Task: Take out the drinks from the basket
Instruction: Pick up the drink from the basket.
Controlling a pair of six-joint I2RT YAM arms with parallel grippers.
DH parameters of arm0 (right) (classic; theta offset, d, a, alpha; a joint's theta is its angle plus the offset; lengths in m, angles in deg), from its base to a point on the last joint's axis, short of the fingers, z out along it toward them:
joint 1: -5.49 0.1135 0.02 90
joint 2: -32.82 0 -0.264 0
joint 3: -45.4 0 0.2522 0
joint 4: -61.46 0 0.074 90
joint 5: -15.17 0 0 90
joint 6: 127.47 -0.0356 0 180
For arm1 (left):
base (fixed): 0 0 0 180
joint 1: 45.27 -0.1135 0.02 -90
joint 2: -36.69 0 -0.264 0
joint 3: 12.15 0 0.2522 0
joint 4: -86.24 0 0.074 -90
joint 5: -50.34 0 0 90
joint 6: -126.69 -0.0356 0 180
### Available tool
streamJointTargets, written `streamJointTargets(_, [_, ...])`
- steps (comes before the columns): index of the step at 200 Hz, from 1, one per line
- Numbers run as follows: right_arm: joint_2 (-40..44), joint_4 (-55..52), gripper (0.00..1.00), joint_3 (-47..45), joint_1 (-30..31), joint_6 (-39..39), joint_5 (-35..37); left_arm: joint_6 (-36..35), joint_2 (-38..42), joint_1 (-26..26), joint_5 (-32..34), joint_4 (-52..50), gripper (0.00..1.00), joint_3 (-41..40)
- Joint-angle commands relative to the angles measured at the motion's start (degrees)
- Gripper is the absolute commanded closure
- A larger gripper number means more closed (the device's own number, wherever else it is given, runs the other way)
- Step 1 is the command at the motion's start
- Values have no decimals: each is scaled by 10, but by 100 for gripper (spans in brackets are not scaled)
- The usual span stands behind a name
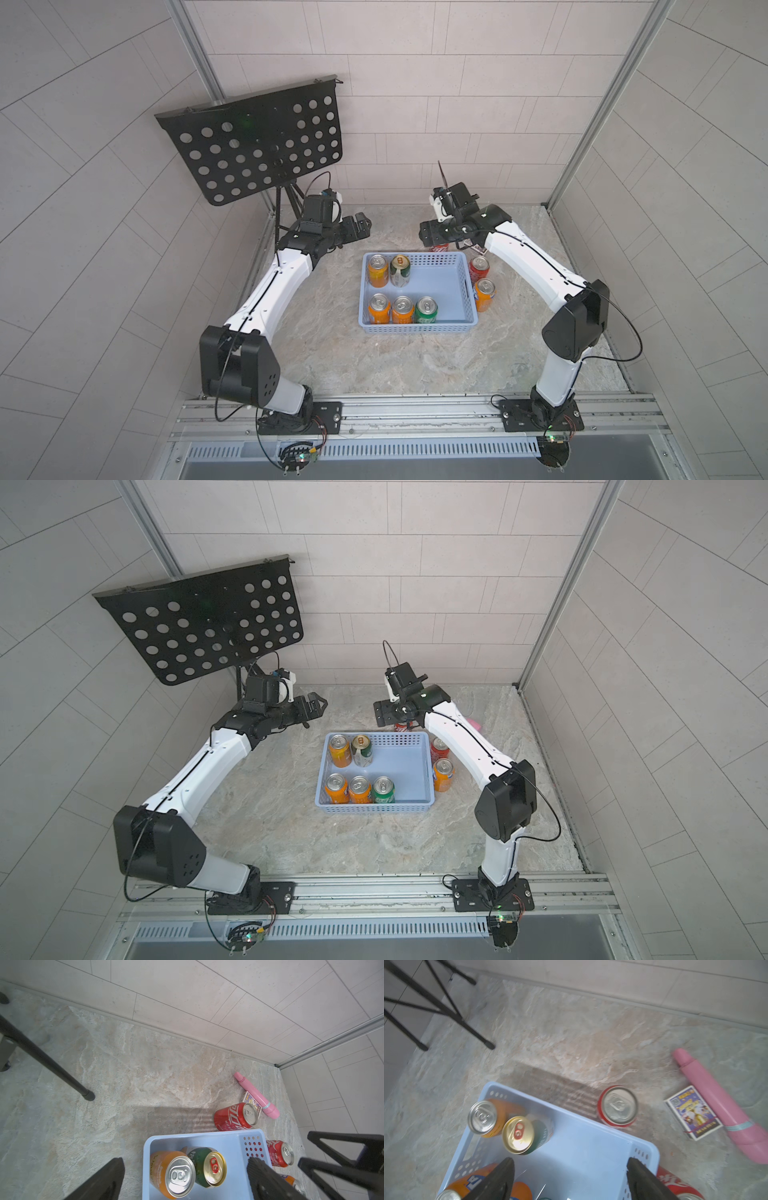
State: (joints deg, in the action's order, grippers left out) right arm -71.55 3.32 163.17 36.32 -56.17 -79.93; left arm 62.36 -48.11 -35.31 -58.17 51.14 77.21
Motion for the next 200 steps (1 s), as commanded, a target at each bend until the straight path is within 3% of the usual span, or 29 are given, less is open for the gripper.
streamJointTargets(1, [-5,6,12,-17,28,8,7,3,16,-8,19,3,0,-16])
streamJointTargets(35, [-30,23,12,-13,42,-16,8,-14,18,-27,23,-63,0,-4])
streamJointTargets(66, [-73,17,11,16,60,-14,15,11,48,-41,43,-15,0,-54])
streamJointTargets(96, [-110,4,11,45,71,-13,21,12,52,-47,37,-12,0,-54])
streamJointTargets(200, [-179,-3,11,67,82,-16,20,32,21,-75,-40,-12,0,-39])
